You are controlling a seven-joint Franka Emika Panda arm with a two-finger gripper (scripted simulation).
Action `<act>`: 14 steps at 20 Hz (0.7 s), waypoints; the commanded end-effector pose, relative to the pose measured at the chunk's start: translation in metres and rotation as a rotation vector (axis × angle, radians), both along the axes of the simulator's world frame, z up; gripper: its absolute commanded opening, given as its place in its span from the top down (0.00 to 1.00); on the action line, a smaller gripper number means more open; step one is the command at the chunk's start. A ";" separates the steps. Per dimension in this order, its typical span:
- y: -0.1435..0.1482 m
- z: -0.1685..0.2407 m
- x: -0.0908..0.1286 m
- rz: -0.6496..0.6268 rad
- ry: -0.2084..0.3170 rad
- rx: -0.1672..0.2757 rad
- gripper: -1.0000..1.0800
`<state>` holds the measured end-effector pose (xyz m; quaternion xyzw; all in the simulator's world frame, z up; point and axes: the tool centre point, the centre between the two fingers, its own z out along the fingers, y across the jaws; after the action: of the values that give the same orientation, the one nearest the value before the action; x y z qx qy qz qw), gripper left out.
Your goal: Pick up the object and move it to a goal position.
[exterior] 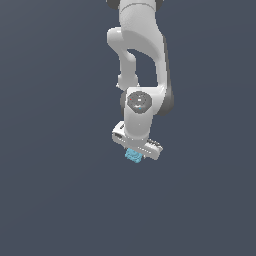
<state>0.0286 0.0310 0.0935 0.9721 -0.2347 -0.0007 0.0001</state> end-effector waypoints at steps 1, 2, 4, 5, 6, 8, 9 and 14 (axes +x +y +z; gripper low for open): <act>0.007 0.020 -0.007 0.000 -0.001 0.000 1.00; 0.011 0.028 -0.010 0.000 -0.001 0.000 1.00; 0.018 0.047 -0.018 0.000 -0.001 0.000 1.00; 0.022 0.057 -0.021 0.000 -0.001 0.000 1.00; 0.025 0.067 -0.025 0.000 -0.001 0.000 1.00; 0.033 0.087 -0.032 0.000 -0.001 0.000 1.00; 0.037 0.098 -0.036 0.000 -0.001 0.000 1.00; 0.057 0.153 -0.056 0.000 -0.001 -0.001 1.00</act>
<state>-0.0209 0.0818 0.2294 0.9721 -0.2347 0.0000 0.0002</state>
